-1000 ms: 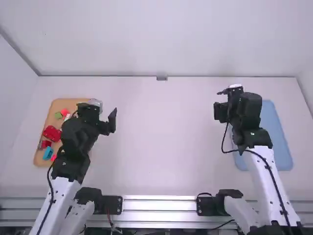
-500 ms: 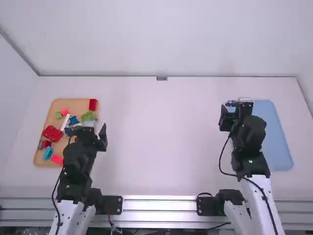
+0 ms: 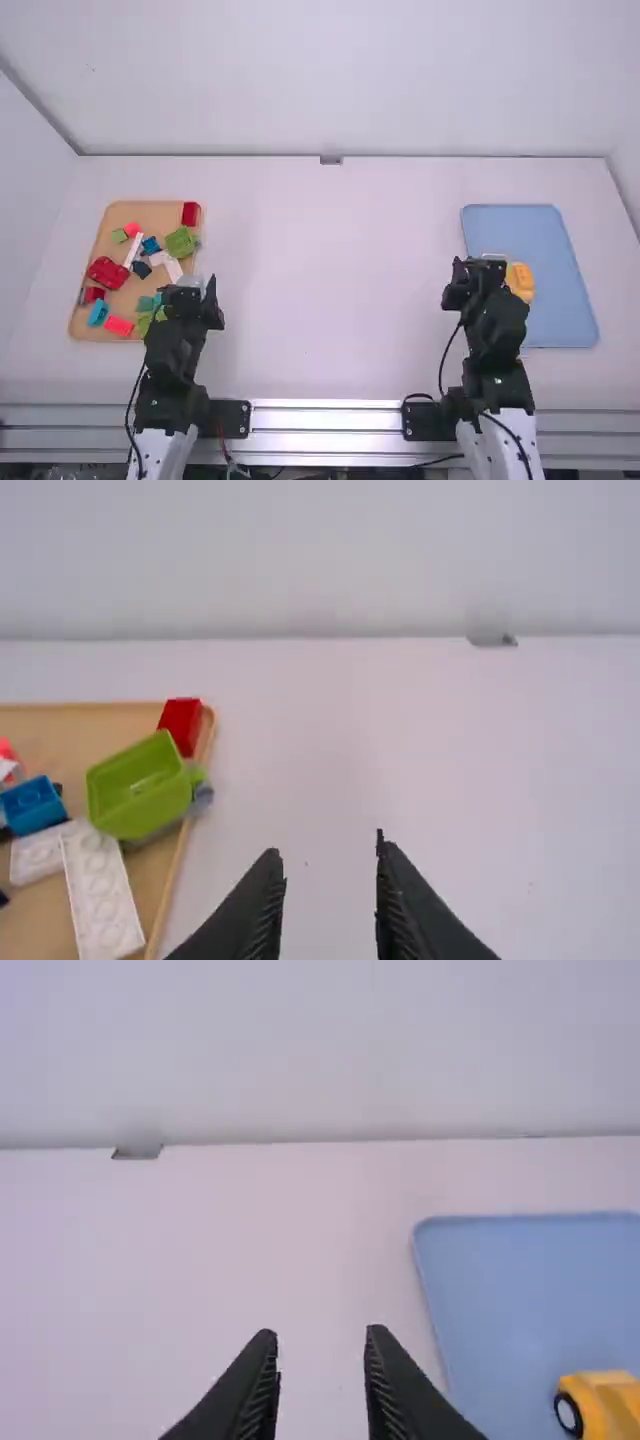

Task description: Assemble lego blocks to make yellow taxi

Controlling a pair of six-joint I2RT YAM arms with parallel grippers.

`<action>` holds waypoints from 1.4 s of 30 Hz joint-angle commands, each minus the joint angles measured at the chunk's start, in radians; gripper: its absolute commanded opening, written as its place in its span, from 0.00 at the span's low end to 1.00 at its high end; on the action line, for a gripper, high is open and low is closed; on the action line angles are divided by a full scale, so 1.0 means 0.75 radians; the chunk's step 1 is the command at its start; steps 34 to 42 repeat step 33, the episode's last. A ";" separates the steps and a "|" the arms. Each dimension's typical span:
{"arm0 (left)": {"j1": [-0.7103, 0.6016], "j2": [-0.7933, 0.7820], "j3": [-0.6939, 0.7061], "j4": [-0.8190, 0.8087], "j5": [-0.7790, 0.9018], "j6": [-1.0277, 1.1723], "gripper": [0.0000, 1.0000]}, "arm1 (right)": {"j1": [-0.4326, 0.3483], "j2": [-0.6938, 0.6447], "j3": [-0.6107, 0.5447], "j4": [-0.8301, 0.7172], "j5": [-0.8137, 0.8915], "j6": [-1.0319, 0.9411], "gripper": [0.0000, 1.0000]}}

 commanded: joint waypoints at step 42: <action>0.005 -0.105 -0.013 -0.003 -0.003 0.001 0.00 | 0.004 -0.590 -0.351 0.004 0.002 0.009 0.00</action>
